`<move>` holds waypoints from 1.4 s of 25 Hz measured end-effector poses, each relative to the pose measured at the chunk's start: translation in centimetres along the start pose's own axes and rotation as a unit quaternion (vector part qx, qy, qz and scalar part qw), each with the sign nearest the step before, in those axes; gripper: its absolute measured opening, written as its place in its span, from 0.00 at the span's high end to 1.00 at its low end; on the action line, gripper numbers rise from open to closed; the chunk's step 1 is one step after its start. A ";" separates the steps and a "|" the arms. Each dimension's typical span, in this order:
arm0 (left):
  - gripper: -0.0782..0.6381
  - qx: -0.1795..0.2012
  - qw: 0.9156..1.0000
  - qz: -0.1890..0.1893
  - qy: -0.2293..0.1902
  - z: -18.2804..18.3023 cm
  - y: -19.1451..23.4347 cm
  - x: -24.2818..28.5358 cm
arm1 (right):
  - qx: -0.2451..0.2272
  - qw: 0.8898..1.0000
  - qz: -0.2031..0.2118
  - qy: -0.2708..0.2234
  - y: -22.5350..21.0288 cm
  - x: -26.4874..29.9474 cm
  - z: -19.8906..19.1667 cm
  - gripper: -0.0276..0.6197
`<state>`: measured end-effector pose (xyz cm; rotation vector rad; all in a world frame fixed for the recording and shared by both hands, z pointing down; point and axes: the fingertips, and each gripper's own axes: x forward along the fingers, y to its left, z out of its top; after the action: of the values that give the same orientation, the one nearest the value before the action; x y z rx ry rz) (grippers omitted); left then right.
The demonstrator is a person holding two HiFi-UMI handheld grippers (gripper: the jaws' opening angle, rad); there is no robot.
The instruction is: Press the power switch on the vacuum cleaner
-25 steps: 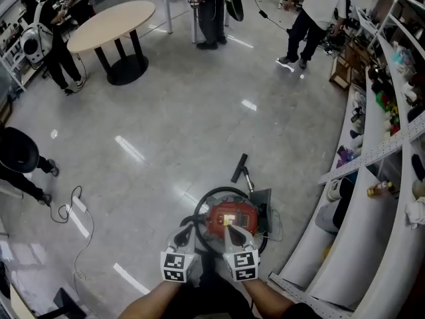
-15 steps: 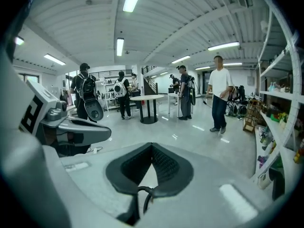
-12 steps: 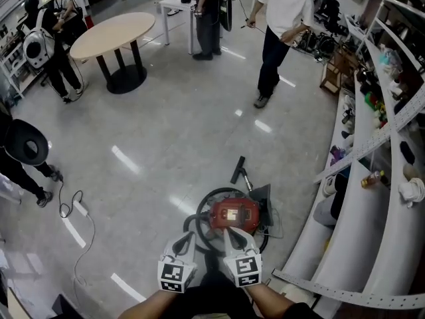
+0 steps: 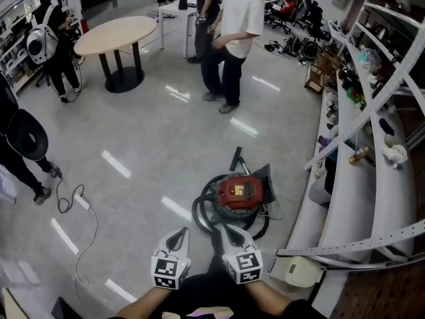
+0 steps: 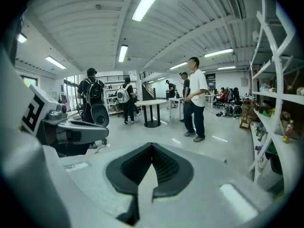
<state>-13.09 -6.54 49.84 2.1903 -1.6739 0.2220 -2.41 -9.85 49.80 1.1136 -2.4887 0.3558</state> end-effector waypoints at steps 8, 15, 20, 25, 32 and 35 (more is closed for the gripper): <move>0.87 0.007 0.999 -0.041 -0.002 -2.3 -1.8 -9.3 | 0.021 0.999 -0.029 0.000 7.3 -7.2 -2.0 0.97; 0.87 0.009 0.999 -0.053 -0.011 -2.6 -3.7 -12.7 | 0.029 0.999 -0.036 -0.003 9.4 -11.4 -2.7 0.97; 0.87 0.032 0.998 -0.051 -0.011 -3.0 -6.3 -13.1 | 0.028 0.998 -0.051 -0.016 8.2 -14.3 -3.4 0.97; 0.87 0.023 0.998 -0.057 -0.018 -3.5 -10.7 -13.6 | 0.021 0.998 -0.063 -0.019 6.3 -18.2 -5.1 0.97; 0.87 0.018 0.998 -0.046 -0.029 -4.3 -16.2 -15.6 | 0.019 0.998 -0.049 -0.042 4.3 -23.4 -6.1 0.97; 0.87 0.017 0.999 -0.029 -0.030 -5.0 -17.8 -16.6 | 0.006 0.998 -0.036 -0.051 4.2 -25.2 -6.4 0.97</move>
<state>-0.23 14.20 45.19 2.2894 -1.6464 0.1723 11.30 11.84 44.00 1.2515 -2.5290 0.3021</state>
